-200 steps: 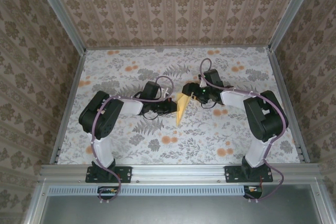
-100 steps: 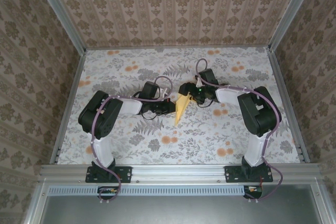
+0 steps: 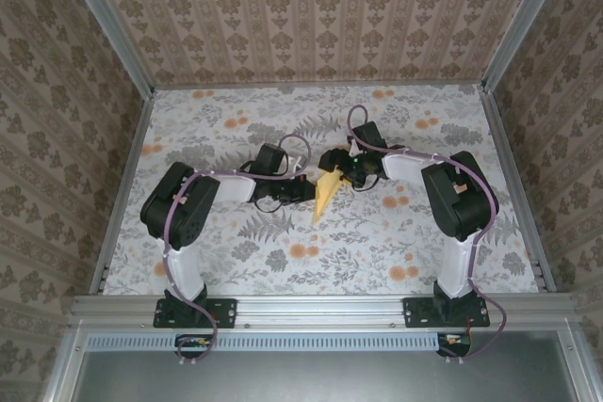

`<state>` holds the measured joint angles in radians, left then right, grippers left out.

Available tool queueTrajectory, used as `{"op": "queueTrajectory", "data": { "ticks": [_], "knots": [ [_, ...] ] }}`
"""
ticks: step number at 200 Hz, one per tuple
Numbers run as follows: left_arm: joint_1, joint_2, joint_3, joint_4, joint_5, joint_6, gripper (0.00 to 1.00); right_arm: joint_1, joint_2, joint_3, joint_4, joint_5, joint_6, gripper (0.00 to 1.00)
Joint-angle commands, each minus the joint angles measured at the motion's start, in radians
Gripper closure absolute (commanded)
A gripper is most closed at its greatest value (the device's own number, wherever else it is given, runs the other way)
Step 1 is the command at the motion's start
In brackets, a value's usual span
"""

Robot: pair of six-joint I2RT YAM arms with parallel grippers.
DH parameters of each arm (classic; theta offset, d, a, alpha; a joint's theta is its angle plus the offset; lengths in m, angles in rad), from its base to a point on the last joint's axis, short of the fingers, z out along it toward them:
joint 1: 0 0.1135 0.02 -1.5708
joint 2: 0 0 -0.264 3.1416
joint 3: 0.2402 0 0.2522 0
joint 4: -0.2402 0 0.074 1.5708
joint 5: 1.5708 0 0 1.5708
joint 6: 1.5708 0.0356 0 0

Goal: Fold a paper plane with a square sheet of paper (fold left side to right side)
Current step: Fold the wing for the fifth time at the center of the table.

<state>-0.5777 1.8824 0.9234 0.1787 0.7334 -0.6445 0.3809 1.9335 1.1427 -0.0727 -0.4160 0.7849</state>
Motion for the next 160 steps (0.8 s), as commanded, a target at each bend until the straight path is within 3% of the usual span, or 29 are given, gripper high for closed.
{"op": "queueTrajectory", "data": {
  "ticks": [1,62,160],
  "knots": [
    [0.012,0.013,0.044,-0.054,-0.001,0.059,1.00,0.007,0.038,0.005,-0.104,0.043,-0.016,0.17],
    [0.013,0.051,0.112,-0.162,0.001,0.136,1.00,0.009,0.048,0.009,-0.105,0.042,-0.024,0.17],
    [0.012,0.100,0.131,-0.165,0.038,0.143,1.00,0.009,0.042,0.011,-0.100,0.023,-0.038,0.16]
  ]
}}
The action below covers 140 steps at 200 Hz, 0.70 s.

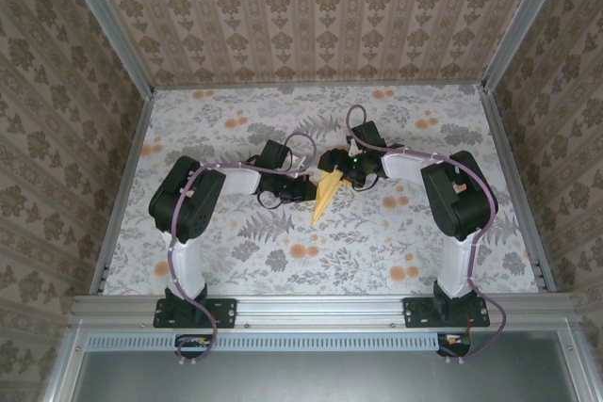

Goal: Fold a paper plane with a square sheet of paper (fold left side to right side)
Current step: Fold the wing for the fifth time at the center of the table.

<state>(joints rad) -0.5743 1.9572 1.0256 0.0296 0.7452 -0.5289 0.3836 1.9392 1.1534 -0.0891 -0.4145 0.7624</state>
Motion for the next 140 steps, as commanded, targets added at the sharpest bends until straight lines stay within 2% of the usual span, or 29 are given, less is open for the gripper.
{"op": "queueTrajectory", "data": {
  "ticks": [1,58,140],
  "knots": [
    [0.008,0.027,0.029,-0.015,0.026,0.028,1.00,0.006,0.037,0.000,-0.084,0.022,-0.015,0.16],
    [0.004,0.054,0.037,-0.033,0.017,0.036,1.00,-0.001,0.013,0.000,-0.060,0.006,-0.015,0.15],
    [-0.004,0.072,0.038,-0.052,0.001,0.045,1.00,-0.038,-0.178,-0.078,-0.071,0.042,-0.042,0.06]
  ]
}}
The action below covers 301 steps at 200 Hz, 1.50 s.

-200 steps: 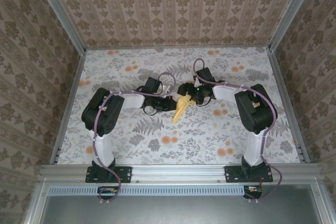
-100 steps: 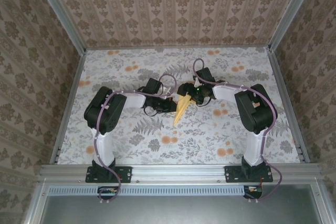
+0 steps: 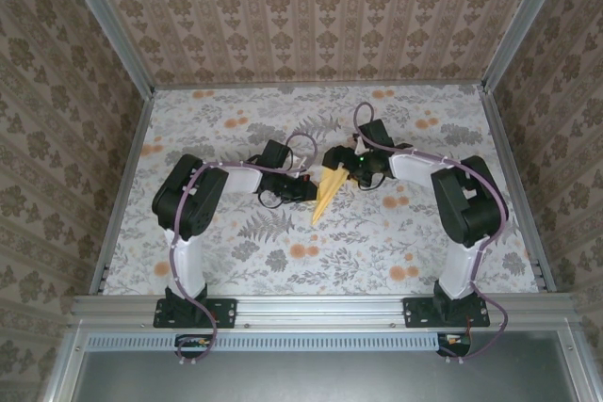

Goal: Fold a paper plane with a square sheet of paper (fold left side to right side)
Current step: Fold the wing for the fifth time at the center of the table.

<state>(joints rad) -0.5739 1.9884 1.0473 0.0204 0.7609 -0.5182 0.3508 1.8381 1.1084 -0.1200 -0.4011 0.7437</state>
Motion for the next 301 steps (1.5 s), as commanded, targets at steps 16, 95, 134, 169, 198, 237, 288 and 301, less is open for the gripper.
{"op": "queueTrajectory", "data": {
  "ticks": [16,95,134,169,198,237,288,301],
  "knots": [
    [-0.009,0.047,0.023,-0.044,-0.009,0.037,1.00,-0.005,-0.091,-0.054,-0.026,0.015,-0.016,0.14],
    [-0.020,0.055,0.046,-0.091,-0.029,0.062,1.00,0.043,0.025,0.014,-0.027,-0.044,-0.009,0.81],
    [-0.023,0.055,0.058,-0.118,-0.037,0.078,1.00,0.053,0.056,0.029,-0.077,-0.005,-0.040,0.81],
    [-0.026,0.060,0.071,-0.136,-0.041,0.088,1.00,0.053,0.070,0.030,-0.105,0.021,-0.063,0.82],
    [-0.026,0.062,0.075,-0.143,-0.043,0.091,1.00,0.054,0.075,0.031,-0.133,0.050,-0.079,0.83],
    [-0.027,0.067,0.080,-0.146,-0.045,0.090,1.00,0.050,0.092,0.026,-0.150,0.062,-0.081,0.88],
    [-0.027,0.052,0.082,-0.151,-0.046,0.089,1.00,0.041,0.098,0.006,-0.193,0.092,-0.075,0.93],
    [-0.023,0.027,0.078,-0.155,-0.053,0.086,0.99,0.040,0.100,-0.005,-0.203,0.099,-0.076,0.94]
  ]
}}
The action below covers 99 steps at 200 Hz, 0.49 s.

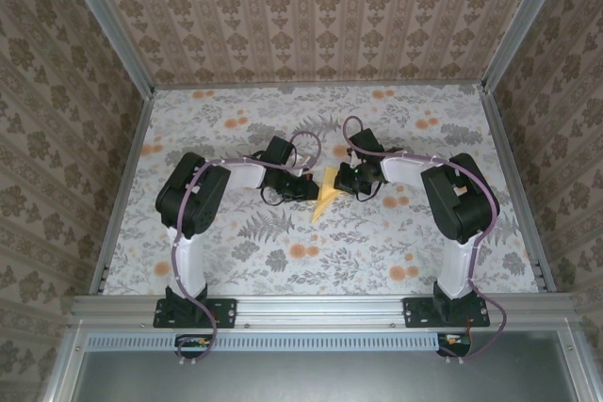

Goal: Fold a paper plane with a square sheet of paper (fold left side to right side)
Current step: Fold the wing for the fifth time at the center of the table.

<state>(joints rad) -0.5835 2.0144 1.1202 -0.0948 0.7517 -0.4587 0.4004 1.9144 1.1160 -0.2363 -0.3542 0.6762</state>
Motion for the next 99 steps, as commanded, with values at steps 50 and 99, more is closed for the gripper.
{"op": "queueTrajectory", "data": {
  "ticks": [50,99],
  "knots": [
    [0.020,-0.175,-0.026,-0.084,-0.063,0.012,0.84,-0.014,0.024,-0.043,-0.068,0.049,-0.006,0.96],
    [-0.014,-0.252,-0.069,-0.053,0.053,-0.062,0.85,-0.014,0.022,-0.039,-0.055,0.042,-0.006,0.96]
  ]
}}
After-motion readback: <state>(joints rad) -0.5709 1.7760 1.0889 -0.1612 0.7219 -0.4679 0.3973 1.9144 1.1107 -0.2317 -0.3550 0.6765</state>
